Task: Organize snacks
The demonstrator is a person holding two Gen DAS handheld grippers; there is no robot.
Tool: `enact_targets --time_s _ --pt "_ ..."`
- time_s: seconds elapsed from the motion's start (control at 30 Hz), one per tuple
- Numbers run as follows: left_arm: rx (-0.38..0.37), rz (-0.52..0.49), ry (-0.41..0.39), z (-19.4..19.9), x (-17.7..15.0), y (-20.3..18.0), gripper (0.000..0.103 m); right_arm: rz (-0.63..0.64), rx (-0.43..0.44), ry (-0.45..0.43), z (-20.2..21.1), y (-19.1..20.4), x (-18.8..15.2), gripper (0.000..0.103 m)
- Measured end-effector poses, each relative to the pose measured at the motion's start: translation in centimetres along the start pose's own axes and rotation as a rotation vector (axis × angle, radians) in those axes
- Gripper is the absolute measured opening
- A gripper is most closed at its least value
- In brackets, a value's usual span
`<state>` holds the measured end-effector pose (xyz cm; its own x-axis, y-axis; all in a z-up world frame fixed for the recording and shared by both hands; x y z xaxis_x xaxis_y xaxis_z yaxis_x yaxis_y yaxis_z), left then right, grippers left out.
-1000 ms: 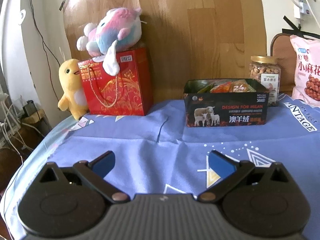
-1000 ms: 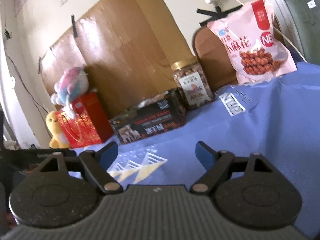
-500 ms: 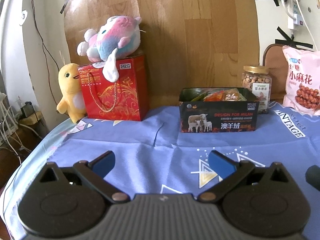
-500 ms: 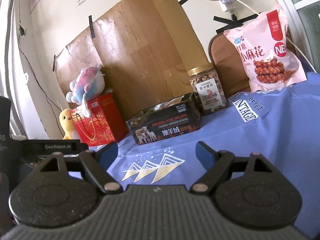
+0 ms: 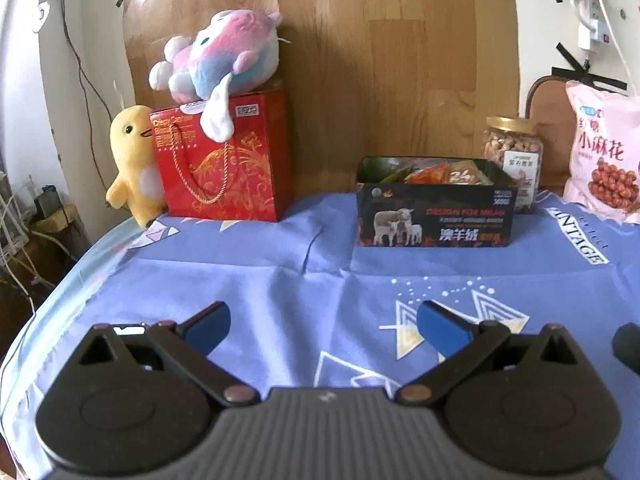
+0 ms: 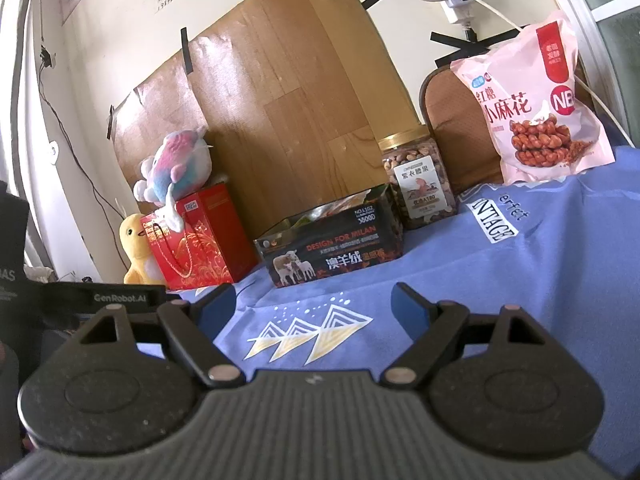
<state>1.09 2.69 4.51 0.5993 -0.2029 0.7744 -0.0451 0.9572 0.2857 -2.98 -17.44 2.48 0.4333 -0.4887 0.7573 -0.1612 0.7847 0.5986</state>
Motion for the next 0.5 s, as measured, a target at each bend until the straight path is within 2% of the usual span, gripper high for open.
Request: enact_targets --time_s 0.37,0.5 --pt "0.083 -0.012 0.004 -0.6 -0.4 1.3 0.103 0.0 -0.003 0.009 -0.2 0.0 -0.3 0.087" --pt "0.147 -0.035 -0.011 -0.8 -0.5 1.7 0.103 0.001 -0.003 0.009 -0.2 0.0 -0.3 0.087"
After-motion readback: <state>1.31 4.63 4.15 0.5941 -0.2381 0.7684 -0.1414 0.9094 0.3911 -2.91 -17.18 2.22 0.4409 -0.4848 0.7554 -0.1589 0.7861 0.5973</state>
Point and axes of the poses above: each gripper's, at about its wrist camera, not at the fingertips, and z roughly against the way its jaws point, y to its left, x to its top, the point moved 8 cm from there along -z, roughly the way its jaws point, and after that the axes turned 12 degrees about -z, right-handed, at the moved point
